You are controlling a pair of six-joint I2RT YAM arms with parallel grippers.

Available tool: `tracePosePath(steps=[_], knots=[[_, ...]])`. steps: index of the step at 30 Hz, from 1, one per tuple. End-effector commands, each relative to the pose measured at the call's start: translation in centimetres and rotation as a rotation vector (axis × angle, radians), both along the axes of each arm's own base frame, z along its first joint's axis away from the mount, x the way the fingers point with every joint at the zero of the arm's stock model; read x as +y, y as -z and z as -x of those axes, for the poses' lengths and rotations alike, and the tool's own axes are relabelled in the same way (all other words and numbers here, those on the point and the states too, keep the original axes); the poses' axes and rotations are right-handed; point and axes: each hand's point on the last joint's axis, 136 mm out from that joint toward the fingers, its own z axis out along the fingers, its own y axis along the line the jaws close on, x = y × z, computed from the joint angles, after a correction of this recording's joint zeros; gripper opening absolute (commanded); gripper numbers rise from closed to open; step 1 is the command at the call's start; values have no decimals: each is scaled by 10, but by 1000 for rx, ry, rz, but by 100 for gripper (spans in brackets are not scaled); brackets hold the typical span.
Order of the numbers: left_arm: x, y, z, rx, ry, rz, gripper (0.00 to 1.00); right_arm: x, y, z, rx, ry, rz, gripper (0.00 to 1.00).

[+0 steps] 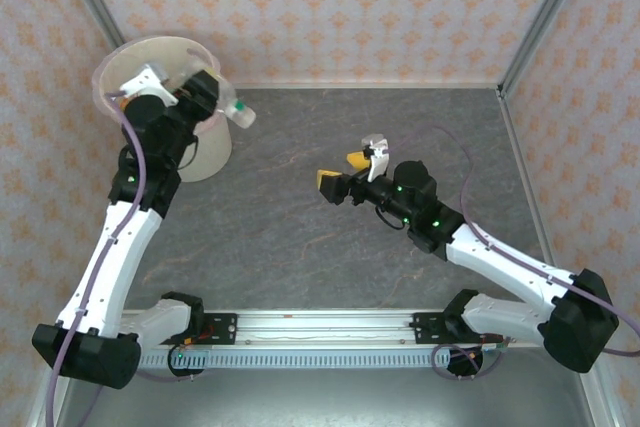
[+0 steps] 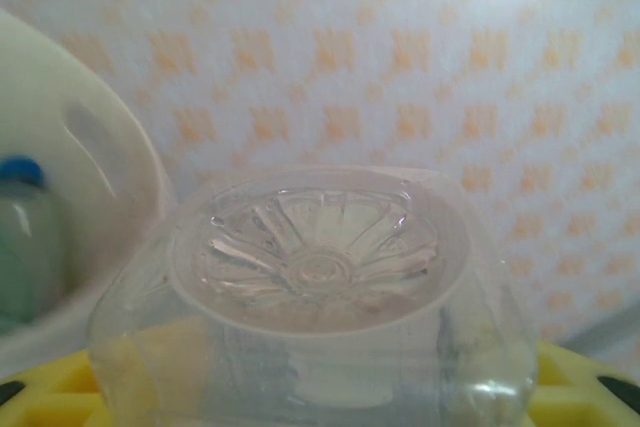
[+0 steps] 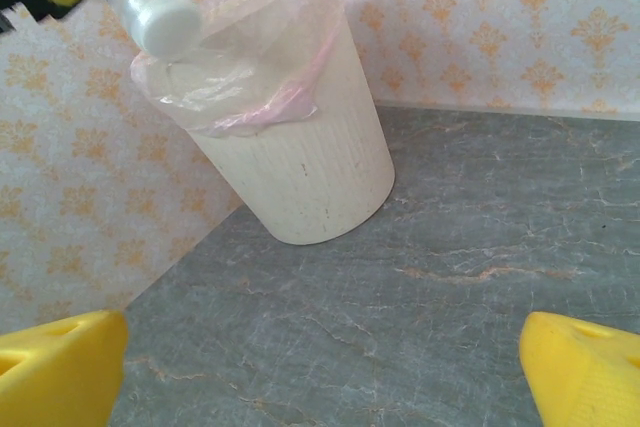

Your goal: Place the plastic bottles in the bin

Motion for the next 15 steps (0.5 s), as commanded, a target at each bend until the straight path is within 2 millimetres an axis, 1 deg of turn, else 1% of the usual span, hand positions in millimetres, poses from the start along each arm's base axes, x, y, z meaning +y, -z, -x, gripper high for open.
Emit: tracePosePath(steps=[1, 4, 6, 8, 10, 15], knots=[[47, -33, 16, -60, -200, -5, 50, -5, -11, 2, -32, 21, -37, 100], [80, -53, 24, -99, -369, -49, 48, -7, -11, 4, -34, 22, -40, 100], [97, -62, 28, -99, -474, -117, 48, -8, -12, 6, -34, 21, -44, 100], [112, -63, 26, -75, -564, -177, 48, -10, -13, 8, -34, 19, -48, 100], [120, -62, 18, -42, -613, -240, 48, -12, -14, 9, -37, 22, -51, 100], [139, -49, -13, 68, -699, -357, 50, -13, -14, 10, -37, 22, -62, 100]])
